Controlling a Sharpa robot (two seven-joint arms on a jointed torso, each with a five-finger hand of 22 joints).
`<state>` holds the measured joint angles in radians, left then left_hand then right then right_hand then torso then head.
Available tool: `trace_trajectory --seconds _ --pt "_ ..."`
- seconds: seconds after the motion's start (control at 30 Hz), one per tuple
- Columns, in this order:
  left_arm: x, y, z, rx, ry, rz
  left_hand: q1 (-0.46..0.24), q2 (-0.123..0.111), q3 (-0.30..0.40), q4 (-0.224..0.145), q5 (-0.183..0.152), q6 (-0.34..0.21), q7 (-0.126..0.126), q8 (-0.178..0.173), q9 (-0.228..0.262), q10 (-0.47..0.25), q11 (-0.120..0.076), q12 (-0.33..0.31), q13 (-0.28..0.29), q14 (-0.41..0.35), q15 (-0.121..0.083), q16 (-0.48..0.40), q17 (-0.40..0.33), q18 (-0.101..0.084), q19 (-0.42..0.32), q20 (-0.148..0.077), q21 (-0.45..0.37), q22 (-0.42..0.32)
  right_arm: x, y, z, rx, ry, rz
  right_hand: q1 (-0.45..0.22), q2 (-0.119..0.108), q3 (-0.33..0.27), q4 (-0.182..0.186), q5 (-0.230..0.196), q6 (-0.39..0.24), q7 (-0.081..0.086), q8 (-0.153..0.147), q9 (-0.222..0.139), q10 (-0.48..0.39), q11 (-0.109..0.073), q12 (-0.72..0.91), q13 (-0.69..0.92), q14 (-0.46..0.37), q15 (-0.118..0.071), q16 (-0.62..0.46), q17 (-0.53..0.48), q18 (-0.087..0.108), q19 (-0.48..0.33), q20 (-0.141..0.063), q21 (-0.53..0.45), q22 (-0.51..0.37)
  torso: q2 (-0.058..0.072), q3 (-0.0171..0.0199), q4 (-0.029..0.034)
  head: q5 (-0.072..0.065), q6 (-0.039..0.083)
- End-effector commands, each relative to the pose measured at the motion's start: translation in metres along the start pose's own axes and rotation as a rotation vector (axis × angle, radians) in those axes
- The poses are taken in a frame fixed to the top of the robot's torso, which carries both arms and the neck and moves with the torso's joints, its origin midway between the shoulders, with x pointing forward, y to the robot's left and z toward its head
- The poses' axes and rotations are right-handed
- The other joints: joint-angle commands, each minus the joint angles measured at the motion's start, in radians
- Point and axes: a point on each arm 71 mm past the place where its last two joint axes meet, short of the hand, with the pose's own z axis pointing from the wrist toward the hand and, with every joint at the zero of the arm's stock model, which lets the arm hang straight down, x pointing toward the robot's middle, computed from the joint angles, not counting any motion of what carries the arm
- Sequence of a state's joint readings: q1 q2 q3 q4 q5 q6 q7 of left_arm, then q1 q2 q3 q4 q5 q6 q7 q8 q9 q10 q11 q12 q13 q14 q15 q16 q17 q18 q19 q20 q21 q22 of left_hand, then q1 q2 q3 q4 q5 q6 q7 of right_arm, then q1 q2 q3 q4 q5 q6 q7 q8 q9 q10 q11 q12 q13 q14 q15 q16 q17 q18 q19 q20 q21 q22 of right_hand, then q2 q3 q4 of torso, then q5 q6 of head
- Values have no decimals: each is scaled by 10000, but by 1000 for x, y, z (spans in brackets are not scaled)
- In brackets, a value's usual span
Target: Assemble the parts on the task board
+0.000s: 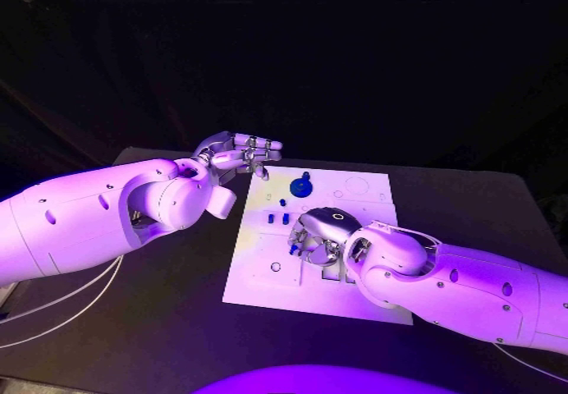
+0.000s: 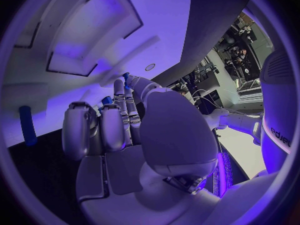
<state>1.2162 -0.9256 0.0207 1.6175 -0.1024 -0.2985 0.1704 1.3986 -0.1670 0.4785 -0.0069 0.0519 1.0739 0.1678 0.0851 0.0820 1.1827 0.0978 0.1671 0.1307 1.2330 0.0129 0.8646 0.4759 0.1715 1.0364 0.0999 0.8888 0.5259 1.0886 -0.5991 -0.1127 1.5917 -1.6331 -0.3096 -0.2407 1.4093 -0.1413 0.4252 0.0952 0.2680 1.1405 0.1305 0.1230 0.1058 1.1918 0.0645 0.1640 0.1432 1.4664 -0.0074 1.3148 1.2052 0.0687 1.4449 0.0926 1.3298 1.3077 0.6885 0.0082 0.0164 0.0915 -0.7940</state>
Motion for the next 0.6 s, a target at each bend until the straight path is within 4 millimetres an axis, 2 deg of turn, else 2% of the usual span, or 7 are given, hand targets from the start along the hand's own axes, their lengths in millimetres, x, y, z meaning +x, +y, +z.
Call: trace_trajectory --seconds 0.03,0.37,0.43,0.5,0.6 --pt "3 -1 0 46 239 11 21 86 -30 -34 -6 -20 36 -50 -16 -66 -26 53 17 -79 0 -50 -17 131 -41 17 -42 -14 5 2 1 -44 312 -195 -99 -8 34 25 31 38 10 -15 17 68 10 -60 -9 327 -65 -10 -9 -128 71 -14 12 1307 7 -5 -5 0 14" --pt "4 -1 0 21 279 6 21 86 -30 -34 -6 -20 36 -50 -16 -66 -26 53 17 -79 0 -50 -17 131 -41 17 -42 -14 10 4 3 9 665 -280 -185 -51 5 18 27 -32 33 -70 9 12 31 -119 -34 318 -52 -30 -40 -113 35 -8 -59 1277 -6 -5 3 -3 3" --pt "4 -1 0 18 280 5 21 86 -30 -34 -6 -20 36 -50 -16 -66 -26 53 17 -79 0 -50 -17 131 -41 17 -42 -14 10 3 3 39 657 -285 -264 -94 -12 28 2 -185 98 -168 -25 -118 82 -207 -71 317 -14 -30 -43 -107 13 9 -101 1260 -5 0 -1 8 7" --pt "4 -1 0 12 283 5 19 87 -35 -34 -6 -22 37 -50 -18 -73 -25 56 17 -79 1 -54 -23 131 -41 18 -46 -17 10 3 3 67 578 -269 -362 -177 -31 33 -21 -511 234 -366 -102 -336 187 -326 -125 314 67 -29 -50 -99 -18 57 -164 1236 -6 1 -3 15 6" --pt "4 -1 0 -3 295 4 16 89 -41 -34 -6 -24 37 -50 -20 -81 -23 59 17 -80 2 -60 -30 131 -42 19 -52 -21 8 2 2 89 340 -233 -435 -262 -59 15 -38 -727 313 -495 -155 -542 281 -397 -163 302 138 -44 -78 -81 -70 118 -265 1192 -3 4 -9 19 10"
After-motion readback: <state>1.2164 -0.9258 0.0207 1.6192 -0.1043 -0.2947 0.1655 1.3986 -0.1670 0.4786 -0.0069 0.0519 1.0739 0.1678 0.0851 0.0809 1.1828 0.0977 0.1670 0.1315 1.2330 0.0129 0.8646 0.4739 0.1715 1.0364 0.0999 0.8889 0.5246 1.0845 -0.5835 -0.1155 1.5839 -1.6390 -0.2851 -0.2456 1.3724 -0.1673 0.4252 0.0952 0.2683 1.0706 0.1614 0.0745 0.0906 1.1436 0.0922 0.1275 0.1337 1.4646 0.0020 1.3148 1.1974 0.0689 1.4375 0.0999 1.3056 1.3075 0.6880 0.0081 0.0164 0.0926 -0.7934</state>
